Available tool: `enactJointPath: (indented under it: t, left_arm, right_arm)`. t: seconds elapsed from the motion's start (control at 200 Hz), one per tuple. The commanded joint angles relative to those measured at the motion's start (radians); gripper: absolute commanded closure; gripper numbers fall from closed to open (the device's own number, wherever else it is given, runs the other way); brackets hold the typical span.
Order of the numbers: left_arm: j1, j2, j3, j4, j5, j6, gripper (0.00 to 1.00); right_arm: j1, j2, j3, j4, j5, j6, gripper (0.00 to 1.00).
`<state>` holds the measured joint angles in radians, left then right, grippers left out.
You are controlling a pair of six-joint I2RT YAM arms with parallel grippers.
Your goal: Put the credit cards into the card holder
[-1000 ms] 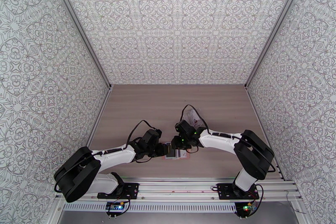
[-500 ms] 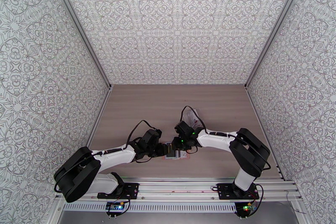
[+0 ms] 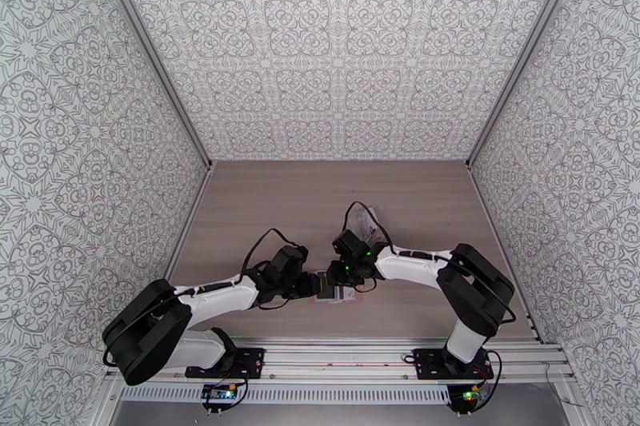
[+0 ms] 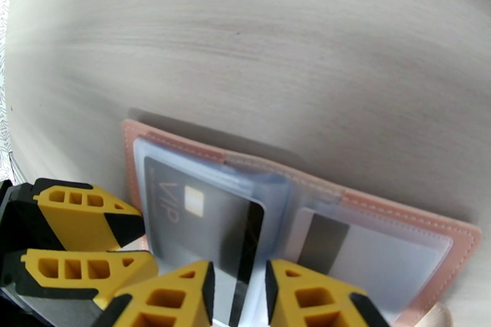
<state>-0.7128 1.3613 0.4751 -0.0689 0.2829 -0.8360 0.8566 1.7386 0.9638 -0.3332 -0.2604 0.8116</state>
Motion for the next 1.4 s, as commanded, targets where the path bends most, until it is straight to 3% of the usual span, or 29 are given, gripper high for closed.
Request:
enactJointPath:
  t: [0.0,0.975,1.185,1.39]
  left_arm:
    - [0.001,-0.013,0.013,-0.048,-0.016,0.009,0.63]
    - [0.0,-0.137,0.014,-0.095,-0.047,0.0,0.62]
    - [-0.011,-0.104,0.018,-0.072,-0.045,-0.006,0.62]
    - [-0.01,-0.1,0.013,-0.071,-0.047,-0.006,0.62]
  right_arm:
    - [0.008,0.006,0.017,0.011,-0.019,-0.006,0.7]
    - [0.009,-0.044,-0.01,0.025,-0.001,0.006,0.7]
    - [0.009,-0.036,-0.01,0.031,-0.007,0.004,0.76]
    - [0.009,-0.02,-0.014,0.025,0.011,0.004,0.7]
